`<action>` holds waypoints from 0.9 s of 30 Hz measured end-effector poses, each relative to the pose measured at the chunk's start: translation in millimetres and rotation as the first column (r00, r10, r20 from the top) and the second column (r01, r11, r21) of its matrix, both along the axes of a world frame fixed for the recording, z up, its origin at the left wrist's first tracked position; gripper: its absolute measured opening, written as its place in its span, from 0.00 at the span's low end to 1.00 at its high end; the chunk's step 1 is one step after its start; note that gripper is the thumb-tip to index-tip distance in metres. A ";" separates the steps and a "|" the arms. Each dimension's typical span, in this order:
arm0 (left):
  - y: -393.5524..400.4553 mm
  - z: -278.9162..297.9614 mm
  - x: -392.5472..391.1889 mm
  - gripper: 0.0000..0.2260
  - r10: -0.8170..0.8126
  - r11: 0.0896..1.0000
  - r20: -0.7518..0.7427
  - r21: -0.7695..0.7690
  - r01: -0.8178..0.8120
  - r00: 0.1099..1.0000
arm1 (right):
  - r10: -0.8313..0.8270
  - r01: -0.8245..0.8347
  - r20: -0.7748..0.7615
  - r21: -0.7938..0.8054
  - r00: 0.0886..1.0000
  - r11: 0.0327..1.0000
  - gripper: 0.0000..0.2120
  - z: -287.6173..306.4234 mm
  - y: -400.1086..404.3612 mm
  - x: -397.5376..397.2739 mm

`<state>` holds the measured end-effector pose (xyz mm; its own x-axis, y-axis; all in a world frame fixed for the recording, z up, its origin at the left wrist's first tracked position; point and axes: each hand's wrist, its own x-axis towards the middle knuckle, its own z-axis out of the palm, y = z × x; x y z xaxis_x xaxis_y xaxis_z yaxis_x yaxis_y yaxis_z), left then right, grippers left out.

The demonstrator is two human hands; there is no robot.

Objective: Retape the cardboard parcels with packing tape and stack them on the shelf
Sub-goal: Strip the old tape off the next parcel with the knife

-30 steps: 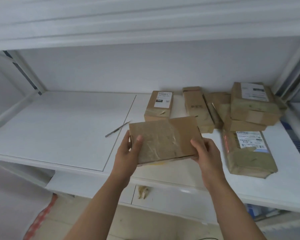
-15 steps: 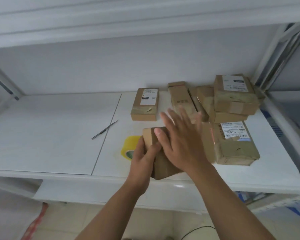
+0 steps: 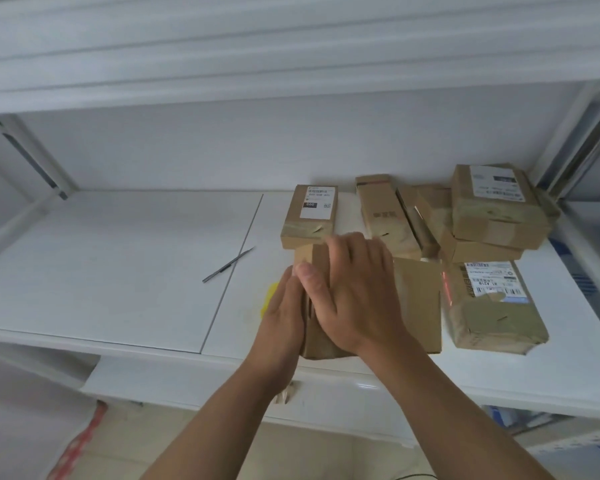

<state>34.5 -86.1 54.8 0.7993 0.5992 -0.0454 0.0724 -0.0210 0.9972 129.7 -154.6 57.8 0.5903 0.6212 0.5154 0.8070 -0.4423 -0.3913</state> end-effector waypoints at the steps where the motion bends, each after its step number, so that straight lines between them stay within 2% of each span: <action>1: -0.3 1.2 -0.6 0.17 -0.001 1.000 0.006 0.005 0.001 1.000 | -0.003 0.003 0.000 0.032 1.000 0.999 0.38 0.2 0.6 0.5; 7: 1.1 8.8 2.2 0.19 -0.007 1.000 0.017 0.016 0.006 1.000 | 0.031 -0.024 -0.052 0.129 0.998 0.991 0.33 1.4 5.6 8.8; 11: -5.3 -0.3 1.2 0.22 -0.021 0.999 -0.030 -0.047 0.019 0.999 | 0.057 -0.041 -0.095 0.163 0.994 0.986 0.29 -1.5 4.9 20.0; 15: -4.8 -2.9 -2.2 0.19 -0.026 0.996 -0.046 -0.091 0.022 0.999 | 0.032 -0.016 -0.081 0.192 0.996 0.981 0.27 -2.1 7.5 14.2; 22: 1.0 -9.5 -11.7 0.16 -0.022 0.994 -0.150 -0.106 0.007 0.988 | 0.098 -0.098 -0.217 0.009 0.971 0.995 0.28 -5.2 10.0 14.3; 27: -8.3 -6.4 -14.5 0.16 -0.045 0.994 -0.140 -0.101 0.031 0.989 | 0.059 -0.041 -0.161 0.113 0.985 0.993 0.25 -6.5 7.0 11.0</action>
<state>20.0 -94.3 48.4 0.8027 0.5554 -0.2171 0.2144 0.0708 0.9742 140.7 -147.6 51.3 0.6417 0.5977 0.4806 0.7481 -0.3499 -0.5638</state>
